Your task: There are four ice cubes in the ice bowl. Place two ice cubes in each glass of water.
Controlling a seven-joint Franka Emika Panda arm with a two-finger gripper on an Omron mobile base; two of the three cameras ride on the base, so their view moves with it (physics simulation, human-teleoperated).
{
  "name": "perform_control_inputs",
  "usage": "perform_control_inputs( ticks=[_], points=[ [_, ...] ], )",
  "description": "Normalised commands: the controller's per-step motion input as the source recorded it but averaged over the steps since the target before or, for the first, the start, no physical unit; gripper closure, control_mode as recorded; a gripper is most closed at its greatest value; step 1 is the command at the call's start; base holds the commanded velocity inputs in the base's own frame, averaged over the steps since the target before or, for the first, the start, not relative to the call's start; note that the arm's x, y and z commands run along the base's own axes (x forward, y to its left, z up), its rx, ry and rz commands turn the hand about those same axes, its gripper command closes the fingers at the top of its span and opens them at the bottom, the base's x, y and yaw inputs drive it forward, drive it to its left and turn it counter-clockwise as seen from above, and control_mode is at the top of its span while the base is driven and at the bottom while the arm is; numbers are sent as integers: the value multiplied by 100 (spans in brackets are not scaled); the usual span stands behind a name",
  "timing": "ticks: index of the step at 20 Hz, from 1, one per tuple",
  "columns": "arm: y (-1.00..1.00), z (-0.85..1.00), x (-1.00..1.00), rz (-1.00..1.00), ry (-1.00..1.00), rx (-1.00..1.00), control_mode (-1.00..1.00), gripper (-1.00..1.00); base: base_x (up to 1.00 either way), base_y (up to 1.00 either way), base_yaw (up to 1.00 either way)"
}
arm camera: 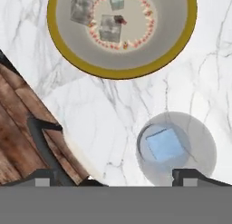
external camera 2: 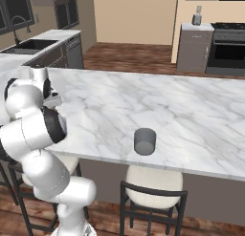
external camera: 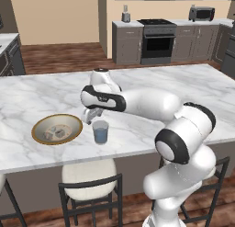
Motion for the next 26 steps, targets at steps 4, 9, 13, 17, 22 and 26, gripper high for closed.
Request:
perform_control_inputs(
  ticks=[4,9,13,17,22,26],
  points=[
    [52,0,31,35,-18,0,-100,-100,0,0,0],
    [54,0,37,31,-2,0,-100,-100,0,0,0],
    [54,0,36,13,0,-3,-100,-100,0,0,0],
    [55,-3,30,2,0,-6,-100,-100,0,0,0],
    [54,-16,29,0,-4,-4,-100,-100,0,0,0],
    [48,-26,35,0,0,-3,-100,-100,0,0,0]
  ],
)
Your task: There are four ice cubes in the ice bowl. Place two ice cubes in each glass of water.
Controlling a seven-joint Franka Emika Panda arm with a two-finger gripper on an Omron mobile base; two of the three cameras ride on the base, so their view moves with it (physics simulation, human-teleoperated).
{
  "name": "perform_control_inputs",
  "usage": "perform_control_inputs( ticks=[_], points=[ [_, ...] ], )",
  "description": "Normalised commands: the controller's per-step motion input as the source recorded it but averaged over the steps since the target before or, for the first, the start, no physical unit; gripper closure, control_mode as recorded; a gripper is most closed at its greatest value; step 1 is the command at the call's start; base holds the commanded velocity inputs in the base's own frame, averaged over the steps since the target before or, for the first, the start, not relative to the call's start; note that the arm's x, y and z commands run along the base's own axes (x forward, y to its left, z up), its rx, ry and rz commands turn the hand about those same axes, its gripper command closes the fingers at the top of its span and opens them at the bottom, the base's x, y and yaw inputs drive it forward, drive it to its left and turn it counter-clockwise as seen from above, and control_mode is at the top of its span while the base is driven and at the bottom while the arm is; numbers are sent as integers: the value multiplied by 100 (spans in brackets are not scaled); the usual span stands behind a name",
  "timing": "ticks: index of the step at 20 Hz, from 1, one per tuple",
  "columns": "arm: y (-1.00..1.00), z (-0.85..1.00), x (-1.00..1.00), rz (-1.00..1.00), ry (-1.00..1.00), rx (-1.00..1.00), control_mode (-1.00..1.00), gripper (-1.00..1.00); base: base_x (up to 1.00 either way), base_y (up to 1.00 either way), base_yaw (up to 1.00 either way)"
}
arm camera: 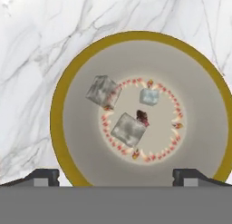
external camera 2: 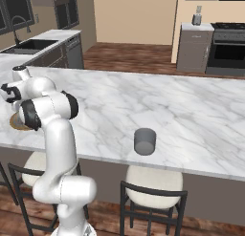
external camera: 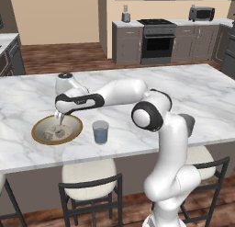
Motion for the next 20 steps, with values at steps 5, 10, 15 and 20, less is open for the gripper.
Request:
perform_control_inputs(
  ticks=[5,10,15,20],
  points=[
    [27,-38,39,0,1,-2,-100,-100,0,0,0],
    [17,-42,31,0,1,-1,-100,-100,0,0,0],
    [4,-24,22,0,0,0,-100,-100,0,0,0],
    [0,-27,10,0,0,0,-100,-100,0,0,0]
  ],
)
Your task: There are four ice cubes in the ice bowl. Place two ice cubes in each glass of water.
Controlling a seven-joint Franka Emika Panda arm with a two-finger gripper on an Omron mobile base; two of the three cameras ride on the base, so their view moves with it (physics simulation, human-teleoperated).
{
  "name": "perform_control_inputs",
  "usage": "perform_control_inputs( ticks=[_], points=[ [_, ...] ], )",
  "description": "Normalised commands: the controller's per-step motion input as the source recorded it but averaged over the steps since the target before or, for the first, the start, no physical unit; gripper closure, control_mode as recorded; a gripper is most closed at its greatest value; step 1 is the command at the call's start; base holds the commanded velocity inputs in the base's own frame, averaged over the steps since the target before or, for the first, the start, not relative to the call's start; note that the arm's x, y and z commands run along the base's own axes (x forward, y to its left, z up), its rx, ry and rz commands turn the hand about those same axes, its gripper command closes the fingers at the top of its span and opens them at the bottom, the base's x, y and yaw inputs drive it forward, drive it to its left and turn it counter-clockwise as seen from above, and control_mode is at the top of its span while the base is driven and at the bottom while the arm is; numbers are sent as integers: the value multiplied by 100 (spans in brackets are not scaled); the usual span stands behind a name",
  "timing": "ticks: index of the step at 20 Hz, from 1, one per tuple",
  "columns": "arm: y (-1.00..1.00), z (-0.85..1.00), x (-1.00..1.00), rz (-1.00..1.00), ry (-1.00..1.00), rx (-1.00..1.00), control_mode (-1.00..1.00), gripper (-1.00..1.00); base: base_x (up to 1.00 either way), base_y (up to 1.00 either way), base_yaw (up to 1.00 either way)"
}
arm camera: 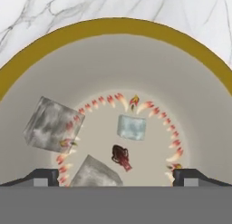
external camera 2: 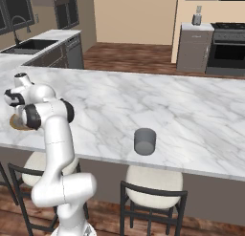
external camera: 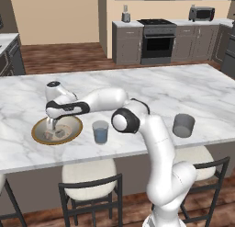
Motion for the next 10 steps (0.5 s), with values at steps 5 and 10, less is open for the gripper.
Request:
perform_control_inputs(
  ticks=[5,10],
  points=[
    [0,-26,1,0,0,0,-100,-100,0,0,0],
    [1,-22,12,0,-1,0,-100,-100,0,0,0]
  ],
)
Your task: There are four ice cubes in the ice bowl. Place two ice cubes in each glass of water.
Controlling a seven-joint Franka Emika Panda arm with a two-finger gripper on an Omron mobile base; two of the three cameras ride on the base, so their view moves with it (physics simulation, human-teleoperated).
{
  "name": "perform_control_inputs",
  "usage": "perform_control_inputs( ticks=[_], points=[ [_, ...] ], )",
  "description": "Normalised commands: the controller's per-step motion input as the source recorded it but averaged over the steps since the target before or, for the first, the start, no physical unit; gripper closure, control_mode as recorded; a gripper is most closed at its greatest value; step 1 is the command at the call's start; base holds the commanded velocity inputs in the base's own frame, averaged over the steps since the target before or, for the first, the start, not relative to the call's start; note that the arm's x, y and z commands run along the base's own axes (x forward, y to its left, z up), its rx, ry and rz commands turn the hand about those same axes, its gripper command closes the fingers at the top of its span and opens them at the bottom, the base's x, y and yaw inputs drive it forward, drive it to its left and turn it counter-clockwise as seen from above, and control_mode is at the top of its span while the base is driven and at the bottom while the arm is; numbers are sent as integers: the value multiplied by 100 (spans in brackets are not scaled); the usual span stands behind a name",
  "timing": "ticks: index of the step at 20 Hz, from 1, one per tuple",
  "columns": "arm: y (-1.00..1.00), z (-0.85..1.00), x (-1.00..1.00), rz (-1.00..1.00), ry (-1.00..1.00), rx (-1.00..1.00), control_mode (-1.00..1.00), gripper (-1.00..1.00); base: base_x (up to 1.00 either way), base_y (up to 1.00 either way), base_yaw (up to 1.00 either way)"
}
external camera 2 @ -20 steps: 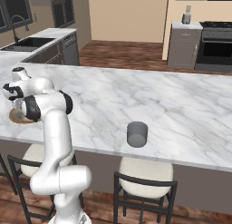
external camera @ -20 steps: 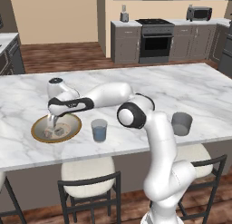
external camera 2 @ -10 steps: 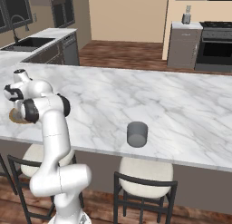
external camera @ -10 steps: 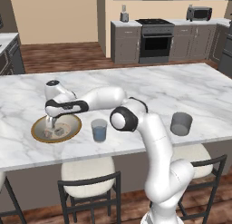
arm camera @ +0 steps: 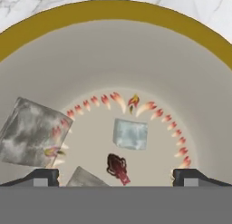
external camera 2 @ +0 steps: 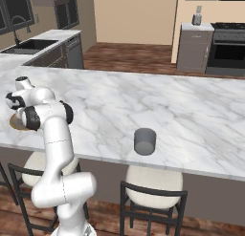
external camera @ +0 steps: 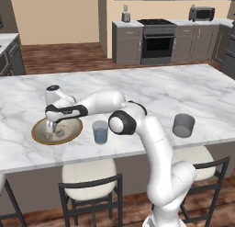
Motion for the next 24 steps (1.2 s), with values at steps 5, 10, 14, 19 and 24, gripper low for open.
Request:
perform_control_inputs(
  ticks=[5,10,14,19,24],
  points=[
    [5,-24,22,0,0,0,-100,-100,0,0,0],
    [28,-14,27,0,0,0,-100,-100,0,0,0],
    [38,-7,26,-1,0,0,-100,-100,0,0,0],
    [10,-10,26,0,0,0,-100,-100,0,0,0],
    [-8,-42,0,-9,2,-1,-100,-100,0,0,0]
  ],
)
